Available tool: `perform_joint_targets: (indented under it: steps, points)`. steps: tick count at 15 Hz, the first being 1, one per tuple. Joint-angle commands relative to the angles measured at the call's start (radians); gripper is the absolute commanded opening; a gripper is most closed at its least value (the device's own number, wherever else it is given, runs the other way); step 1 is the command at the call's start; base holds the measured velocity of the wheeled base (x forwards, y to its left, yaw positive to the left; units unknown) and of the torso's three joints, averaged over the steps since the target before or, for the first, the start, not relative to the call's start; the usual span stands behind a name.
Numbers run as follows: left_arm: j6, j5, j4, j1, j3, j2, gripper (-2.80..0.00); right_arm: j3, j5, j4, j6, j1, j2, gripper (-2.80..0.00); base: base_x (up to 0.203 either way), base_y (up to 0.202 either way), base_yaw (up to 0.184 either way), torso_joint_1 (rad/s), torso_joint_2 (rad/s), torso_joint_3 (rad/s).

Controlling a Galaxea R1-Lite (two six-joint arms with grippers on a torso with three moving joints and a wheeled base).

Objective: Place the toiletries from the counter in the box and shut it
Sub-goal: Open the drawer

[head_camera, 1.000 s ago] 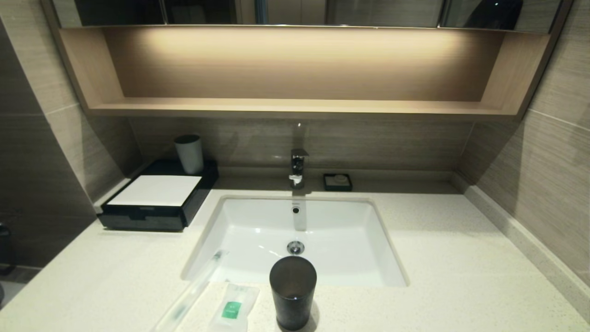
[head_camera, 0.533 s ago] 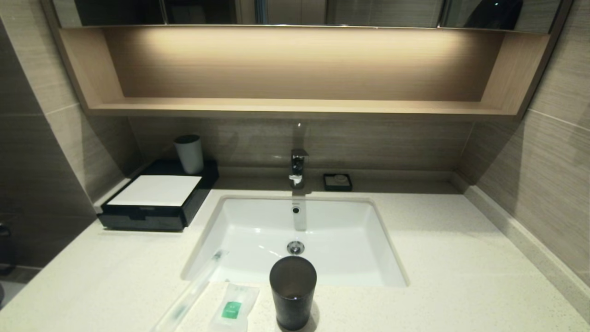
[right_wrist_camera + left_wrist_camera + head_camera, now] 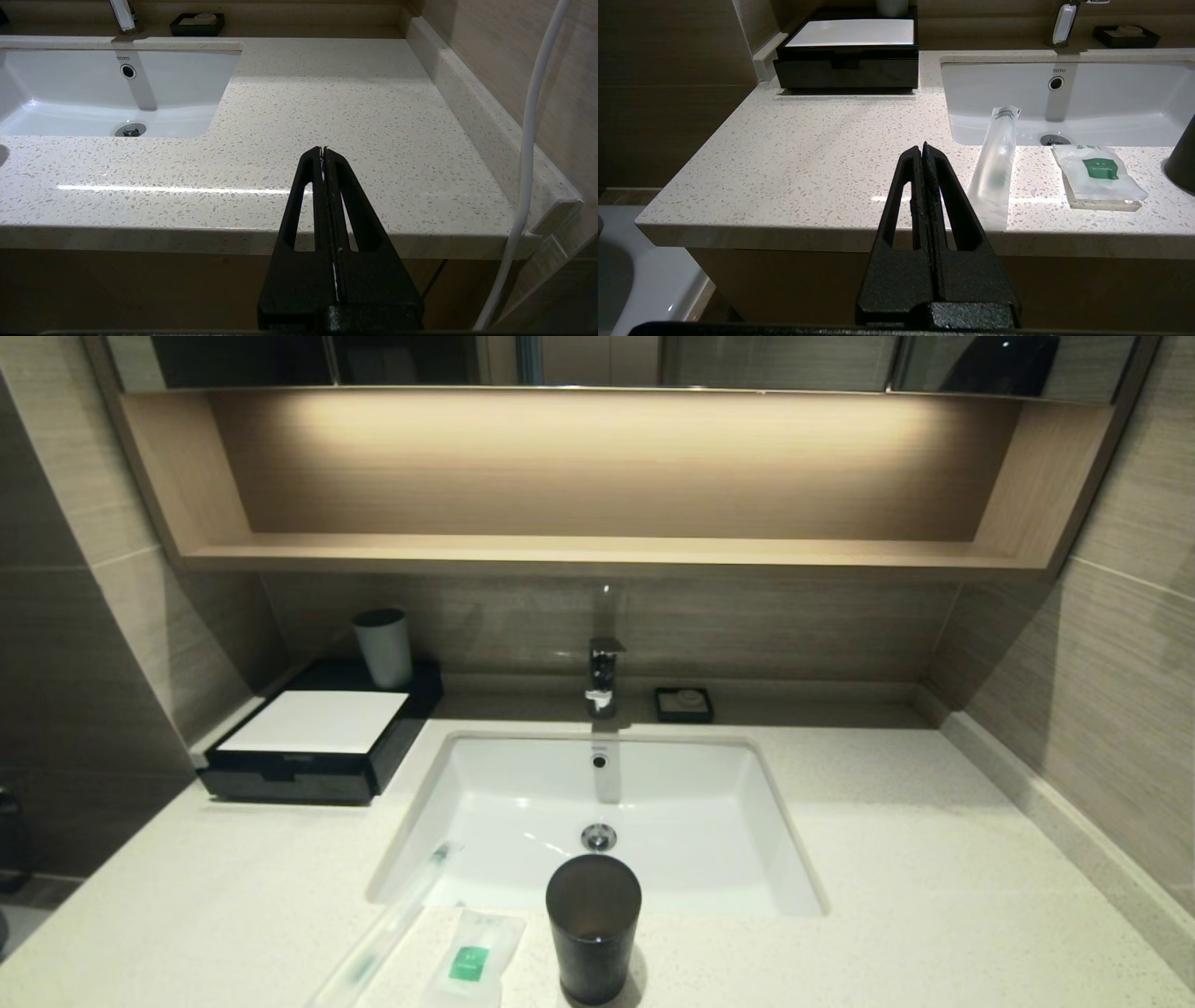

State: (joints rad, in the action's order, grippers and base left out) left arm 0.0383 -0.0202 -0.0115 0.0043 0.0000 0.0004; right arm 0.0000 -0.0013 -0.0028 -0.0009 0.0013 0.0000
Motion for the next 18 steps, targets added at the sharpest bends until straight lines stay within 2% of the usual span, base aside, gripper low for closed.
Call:
perform_joint_targets:
  steps: [1, 7, 10, 18]
  points:
    - [0.007, 0.000, -0.001, 0.000, 0.003, 0.001, -2.80, 0.002, 0.000, 0.000, -0.001, 0.000, 0.000, -2.80, 0.000, 0.000, 0.000, 0.000, 0.00, 0.000]
    - [0.036, -0.013, 0.013, 0.000, -0.025, 0.000, -2.80, 0.001, 0.000, 0.000, -0.001, 0.000, -0.001, -2.80, 0.000, 0.000, 0.000, 0.000, 0.00, 0.000]
    - [0.036, -0.062, 0.150, 0.000, -0.129, 0.000, -2.80, 0.002, 0.000, 0.000, -0.001, 0.000, 0.000, -2.80, 0.000, 0.000, 0.000, 0.000, 0.00, 0.000]
    - [0.035, -0.066, 0.252, 0.000, -0.217, 0.000, -2.80, 0.002, 0.000, 0.000, -0.001, 0.000, 0.000, -2.80, 0.000, 0.000, 0.000, 0.000, 0.00, 0.000]
